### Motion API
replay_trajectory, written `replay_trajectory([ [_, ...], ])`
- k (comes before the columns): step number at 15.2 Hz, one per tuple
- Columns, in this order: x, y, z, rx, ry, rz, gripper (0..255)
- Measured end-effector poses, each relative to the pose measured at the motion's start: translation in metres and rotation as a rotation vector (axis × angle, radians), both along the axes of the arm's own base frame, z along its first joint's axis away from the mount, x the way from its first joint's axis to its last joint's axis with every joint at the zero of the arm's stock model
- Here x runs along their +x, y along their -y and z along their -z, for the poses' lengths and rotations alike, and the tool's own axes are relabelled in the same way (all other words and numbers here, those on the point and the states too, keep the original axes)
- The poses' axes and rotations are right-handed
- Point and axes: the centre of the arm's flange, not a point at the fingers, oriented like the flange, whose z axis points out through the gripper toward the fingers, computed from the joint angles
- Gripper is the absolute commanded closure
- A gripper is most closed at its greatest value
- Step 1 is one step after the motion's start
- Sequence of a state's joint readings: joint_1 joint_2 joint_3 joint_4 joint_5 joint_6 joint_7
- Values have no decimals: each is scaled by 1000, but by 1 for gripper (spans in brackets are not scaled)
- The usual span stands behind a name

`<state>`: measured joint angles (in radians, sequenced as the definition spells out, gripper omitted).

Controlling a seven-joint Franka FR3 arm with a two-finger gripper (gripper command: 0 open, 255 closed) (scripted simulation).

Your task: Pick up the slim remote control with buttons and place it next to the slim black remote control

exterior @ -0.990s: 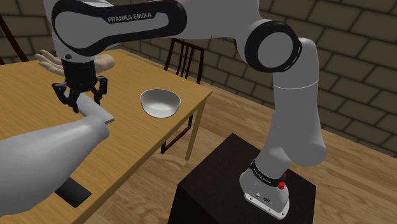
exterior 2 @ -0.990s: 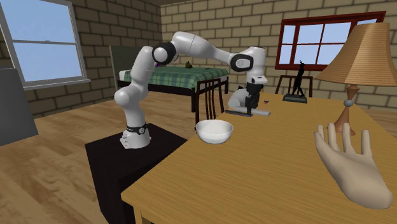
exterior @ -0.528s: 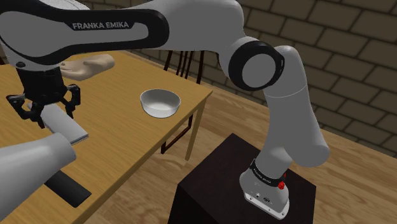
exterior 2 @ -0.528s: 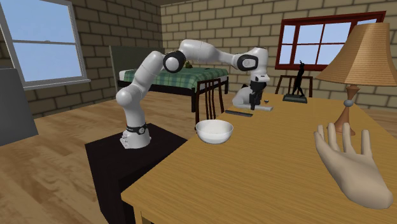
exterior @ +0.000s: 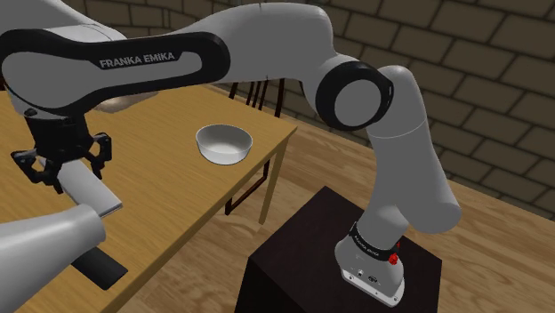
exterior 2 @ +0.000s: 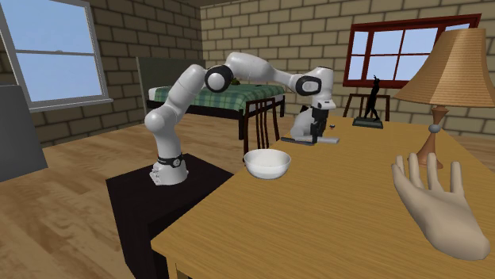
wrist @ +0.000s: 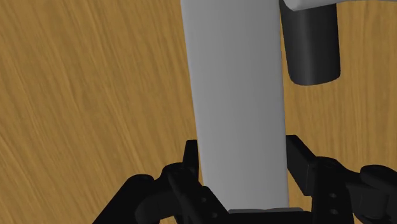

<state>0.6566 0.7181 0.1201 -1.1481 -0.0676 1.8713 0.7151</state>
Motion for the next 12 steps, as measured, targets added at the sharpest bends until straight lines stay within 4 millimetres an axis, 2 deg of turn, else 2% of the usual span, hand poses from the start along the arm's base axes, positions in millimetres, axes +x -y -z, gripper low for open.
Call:
replay_trajectory([
  [7,-1,-2,38,2,0,-1,255],
  [12,0,-2,41,3,0,-1,255],
])
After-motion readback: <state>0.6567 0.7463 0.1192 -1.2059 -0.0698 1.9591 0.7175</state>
